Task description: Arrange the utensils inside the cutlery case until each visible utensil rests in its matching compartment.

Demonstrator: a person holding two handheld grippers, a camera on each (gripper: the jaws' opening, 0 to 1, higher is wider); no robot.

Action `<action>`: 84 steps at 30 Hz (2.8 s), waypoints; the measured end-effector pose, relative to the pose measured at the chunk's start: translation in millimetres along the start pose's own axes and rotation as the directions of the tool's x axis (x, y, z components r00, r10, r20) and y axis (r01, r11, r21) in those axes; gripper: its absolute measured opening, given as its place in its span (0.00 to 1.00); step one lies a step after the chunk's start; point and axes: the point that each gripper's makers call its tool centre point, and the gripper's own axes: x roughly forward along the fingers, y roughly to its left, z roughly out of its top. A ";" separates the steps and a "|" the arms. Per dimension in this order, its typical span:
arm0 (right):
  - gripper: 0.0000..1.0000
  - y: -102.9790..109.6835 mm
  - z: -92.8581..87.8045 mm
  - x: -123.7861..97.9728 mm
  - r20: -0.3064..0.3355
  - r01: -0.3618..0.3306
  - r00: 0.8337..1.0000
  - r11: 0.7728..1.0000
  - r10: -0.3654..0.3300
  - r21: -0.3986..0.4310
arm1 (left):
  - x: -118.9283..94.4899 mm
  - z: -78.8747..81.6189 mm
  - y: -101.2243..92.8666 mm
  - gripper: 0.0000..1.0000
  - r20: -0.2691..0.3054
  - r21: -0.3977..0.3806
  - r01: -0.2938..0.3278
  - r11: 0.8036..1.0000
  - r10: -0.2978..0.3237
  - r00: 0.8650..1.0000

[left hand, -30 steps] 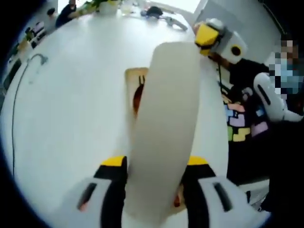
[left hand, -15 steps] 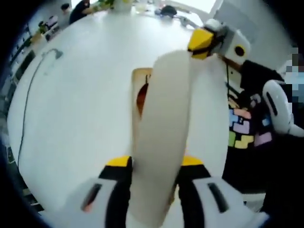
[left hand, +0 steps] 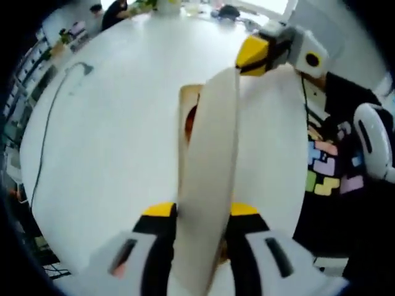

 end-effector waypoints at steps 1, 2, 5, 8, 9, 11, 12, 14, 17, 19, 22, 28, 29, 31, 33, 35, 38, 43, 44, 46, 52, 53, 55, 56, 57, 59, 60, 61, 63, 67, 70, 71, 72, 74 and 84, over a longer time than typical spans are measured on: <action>0.02 3.2 -1.6 -0.3 0.000 -0.012 1.000 1.000 0.012 0.009 | 0.0 0.0 -0.8 0.32 0.001 0.005 -0.003 1.000 0.003 1.000; 0.02 4.1 -2.8 -0.6 -0.002 -0.013 1.000 1.000 0.014 0.010 | -0.3 0.3 -1.2 0.32 0.002 0.004 -0.005 1.000 0.005 1.000; 0.02 4.9 -4.9 -3.1 0.004 -0.023 1.000 0.999 0.023 0.048 | 0.3 0.9 -4.5 0.32 0.009 0.004 -0.004 1.000 0.004 1.000; 0.03 6.2 -5.2 -3.6 0.003 -0.039 0.999 0.996 0.039 0.077 | 0.2 0.7 -7.3 0.32 0.005 0.003 -0.001 1.000 0.001 1.000; 0.03 7.1 -6.6 -4.3 0.002 -0.045 0.999 0.995 0.045 0.094 | -0.1 1.7 -7.9 0.33 0.010 0.008 -0.002 1.000 0.002 1.000; 0.03 9.2 -8.5 -5.0 0.003 -0.056 0.998 0.993 0.056 0.108 | 0.5 1.3 -10.3 0.37 0.010 0.005 0.009 1.000 -0.010 1.000; 0.04 10.6 -11.0 -4.9 -0.001 -0.061 0.998 0.992 0.061 0.112 | 1.0 0.4 -12.4 0.40 0.005 0.001 0.018 1.000 -0.018 1.000; 0.04 13.0 -14.7 -4.6 -0.005 -0.072 0.997 0.991 0.073 0.117 | 0.5 1.2 -9.8 0.41 0.009 -0.004 0.023 1.000 -0.023 1.000; 0.04 12.4 -15.0 -3.6 -0.003 -0.072 0.997 0.989 0.073 0.130 | 1.2 0.8 -6.5 0.40 0.017 -0.018 0.029 0.999 -0.029 0.999; 0.04 13.7 -15.0 -1.3 -0.007 -0.086 0.996 0.987 0.088 0.137 | 1.0 1.8 -2.5 0.40 0.028 -0.015 0.022 1.000 -0.022 0.999; 0.06 23.2 -18.5 3.0 -0.002 -0.144 0.989 0.969 0.148 0.199 | 0.9 2.6 -0.3 0.40 0.046 -0.031 0.022 0.999 -0.020 0.999; 0.17 14.1 -20.2 16.3 0.032 -0.229 0.971 0.887 0.236 0.400 | 0.1 3.6 1.3 0.40 0.054 -0.038 0.025 0.999 -0.023 0.998; 0.20 11.5 -16.8 17.5 0.041 -0.253 0.965 0.872 0.260 0.418 | 0.2 3.8 1.6 0.40 0.053 -0.038 0.025 0.999 -0.023 0.998; 0.25 13.3 -12.7 23.7 0.062 -0.319 0.943 0.831 0.327 0.455 | -0.4 3.4 1.3 0.39 0.051 -0.039 0.024 0.999 -0.022 0.998; 0.30 14.2 -10.4 31.3 0.070 -0.358 0.928 0.820 0.366 0.446 | -0.5 3.0 -0.1 0.40 0.049 -0.038 0.022 0.999 -0.020 0.999; 0.36 14.9 -9.6 37.3 0.065 -0.395 0.910 0.805 0.410 0.442 | -0.7 3.0 -0.6 0.39 0.046 -0.042 0.022 0.999 -0.020 0.999; 0.43 24.0 1.9 41.8 0.091 -0.458 0.876 0.758 0.474 0.465 | -0.8 2.8 -1.9 0.39 0.043 -0.044 0.020 0.999 -0.018 0.999; 0.47 26.9 -2.9 49.4 0.075 -0.512 0.836 0.723 0.544 0.465 | -0.6 3.3 -4.3 0.40 0.041 -0.039 0.015 0.999 -0.014 0.999; 0.48 28.2 -3.5 50.9 0.075 -0.523 0.824 0.704 0.561 0.480 | -0.6 3.4 -4.5 0.40 0.040 -0.039 0.015 0.999 -0.013 0.999; 0.48 31.0 -5.1 53.2 0.078 -0.548 0.801 0.675 0.593 0.493 | -0.4 3.7 -5.6 0.40 0.039 -0.038 0.014 0.999 -0.012 0.999; 0.49 37.3 -7.1 58.0 0.072 -0.611 0.735 0.611 0.675 0.503 | -0.1 4.0 -7.0 0.40 0.037 -0.035 0.013 0.999 -0.012 0.999; 0.50 37.6 -7.8 58.9 0.072 -0.617 0.726 0.601 0.684 0.508 | -0.1 4.2 -7.2 0.40 0.037 -0.037 0.014 0.999 -0.012 0.999; 0.50 40.8 -8.4 61.0 0.072 -0.635 0.700 0.574 0.710 0.517 | -0.1 4.2 -7.3 0.40 0.038 -0.037 0.015 0.999 -0.013 0.999; 0.50 42.0 -8.5 62.3 0.074 -0.641 0.692 0.564 0.718 0.521 | -0.1 4.2 -7.7 0.40 0.038 -0.037 0.015 0.999 -0.013 0.999; 0.50 40.9 -12.2 67.4 0.080 -0.649 0.681 0.550 0.728 0.525 | -0.2 4.1 -7.9 0.40 0.039 -0.038 0.015 0.999 -0.013 0.999; 0.49 40.3 -16.0 73.3 0.087 -0.664 0.662 0.529 0.744 0.529 | -0.2 4.2 -8.3 0.40 0.040 -0.038 0.015 0.999 -0.013 0.999; 0.49 41.9 -13.3 72.5 0.087 -0.668 0.657 0.524 0.749 0.528 | -0.3 4.3 -8.4 0.40 0.041 -0.038 0.016 0.999 -0.014 0.999; 0.49 42.8 -12.3 73.3 0.090 -0.675 0.649 0.516 0.756 0.527 | -0.4 4.3 -8.4 0.40 0.041 -0.041 0.017 0.999 -0.015 0.999; 0.48 43.8 -10.7 73.9 0.094 -0.684 0.637 0.504 0.765 0.526 | -0.3 4.5 -8.6 0.39 0.041 -0.044 0.018 0.999 -0.016 0.999; 0.46 48.1 -8.5 74.3 0.115 -0.706 0.598 0.453 0.793 0.545 | 0.7 4.5 -10.1 0.39 0.040 -0.048 0.019 0.999 -0.017 0.999; 0.46 53.2 -8.7 73.8 0.113 -0.724 0.565 0.426 0.817 0.542 | 1.4 4.5 -11.3 0.39 0.043 -0.048 0.019 0.999 -0.017 0.999; 0.45 54.5 -8.3 73.4 0.115 -0.729 0.551 0.410 0.826 0.547 | 1.6 4.6 -11.1 0.39 0.043 -0.048 0.019 0.999 -0.016 0.999; 0.45 53.1 -9.9 75.5 0.115 -0.732 0.548 0.408 0.829 0.545 | 1.8 4.8 -11.2 0.39 0.044 -0.048 0.018 0.999 -0.016 0.999; 0.44 53.2 -10.3 75.0 0.110 -0.736 0.537 0.400 0.837 0.546 | 2.2 4.6 -11.3 0.40 0.044 -0.048 0.016 0.999 -0.014 0.999; 0.42 54.4 -10.6 75.0 0.105 -0.749 0.510 0.382 0.853 0.542 | 6.3 0.6 -9.3 0.42 0.039 -0.052 0.018 0.998 -0.016 0.999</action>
